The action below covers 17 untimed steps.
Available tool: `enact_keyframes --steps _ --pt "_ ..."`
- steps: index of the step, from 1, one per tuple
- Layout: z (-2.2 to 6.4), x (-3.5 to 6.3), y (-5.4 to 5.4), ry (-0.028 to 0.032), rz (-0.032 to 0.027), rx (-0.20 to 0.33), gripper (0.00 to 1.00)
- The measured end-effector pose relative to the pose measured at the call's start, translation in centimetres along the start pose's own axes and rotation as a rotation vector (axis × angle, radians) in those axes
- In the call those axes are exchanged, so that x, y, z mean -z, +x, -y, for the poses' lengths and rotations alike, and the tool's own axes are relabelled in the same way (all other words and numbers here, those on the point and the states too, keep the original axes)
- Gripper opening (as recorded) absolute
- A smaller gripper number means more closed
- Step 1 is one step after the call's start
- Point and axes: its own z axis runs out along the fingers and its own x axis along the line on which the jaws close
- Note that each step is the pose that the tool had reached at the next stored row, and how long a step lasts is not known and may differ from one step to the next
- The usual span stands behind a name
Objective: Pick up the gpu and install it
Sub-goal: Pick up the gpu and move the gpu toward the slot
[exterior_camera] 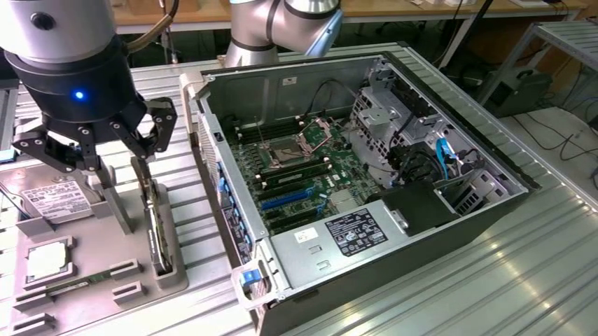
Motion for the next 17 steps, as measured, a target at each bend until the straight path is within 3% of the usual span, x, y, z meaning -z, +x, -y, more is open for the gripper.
enact_keyframes --steps 8,17 --pt "1.15 -1.61 0.0 0.0000 0.0002 -0.004 0.48" --pt "1.33 -3.23 -0.2 0.0000 0.0004 -0.006 0.48"
